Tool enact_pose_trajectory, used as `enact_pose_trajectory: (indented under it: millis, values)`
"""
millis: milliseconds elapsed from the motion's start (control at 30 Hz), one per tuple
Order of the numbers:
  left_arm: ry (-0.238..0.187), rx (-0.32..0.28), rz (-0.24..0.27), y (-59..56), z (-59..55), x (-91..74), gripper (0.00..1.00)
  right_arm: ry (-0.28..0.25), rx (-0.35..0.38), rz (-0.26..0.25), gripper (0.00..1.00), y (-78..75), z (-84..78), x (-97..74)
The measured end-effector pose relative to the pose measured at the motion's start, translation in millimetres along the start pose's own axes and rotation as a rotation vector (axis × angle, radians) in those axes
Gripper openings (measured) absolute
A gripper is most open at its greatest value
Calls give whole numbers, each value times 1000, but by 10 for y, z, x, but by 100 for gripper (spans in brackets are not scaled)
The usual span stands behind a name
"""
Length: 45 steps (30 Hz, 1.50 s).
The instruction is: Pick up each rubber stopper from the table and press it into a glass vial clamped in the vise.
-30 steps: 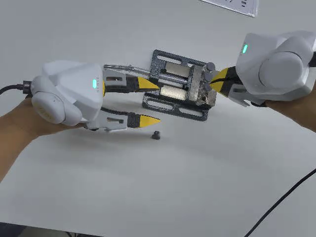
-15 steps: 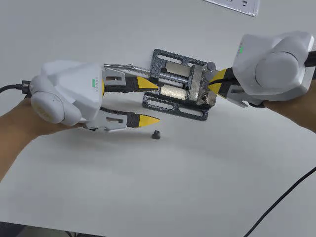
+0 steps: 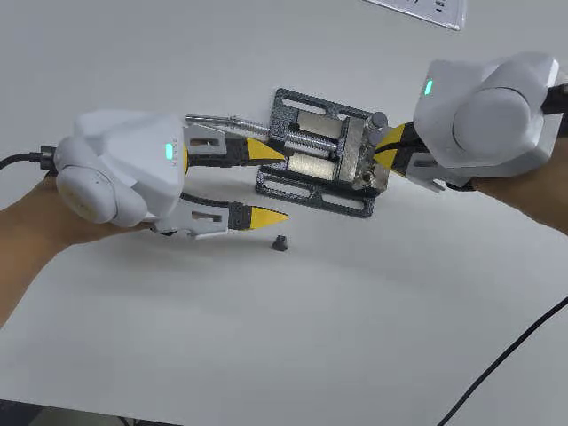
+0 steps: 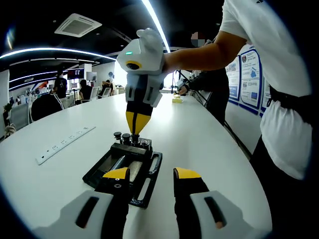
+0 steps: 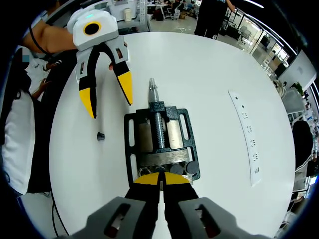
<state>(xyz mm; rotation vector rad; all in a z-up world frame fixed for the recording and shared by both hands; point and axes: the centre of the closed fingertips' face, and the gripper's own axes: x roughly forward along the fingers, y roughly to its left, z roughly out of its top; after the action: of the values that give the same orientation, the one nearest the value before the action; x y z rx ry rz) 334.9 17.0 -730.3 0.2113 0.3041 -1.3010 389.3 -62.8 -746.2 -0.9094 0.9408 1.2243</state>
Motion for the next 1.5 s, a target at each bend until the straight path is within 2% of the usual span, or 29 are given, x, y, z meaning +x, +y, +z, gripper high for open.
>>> enact_pose_trajectory:
  millis: [1100, 1500]
  values:
    - [-10, 1, 4, 25, 30, 45, 33, 41, 18, 34, 1, 17, -23, 10]
    - [-12, 4, 8, 63, 36, 35, 33, 73, 32, 61, 0, -4, -15, 47]
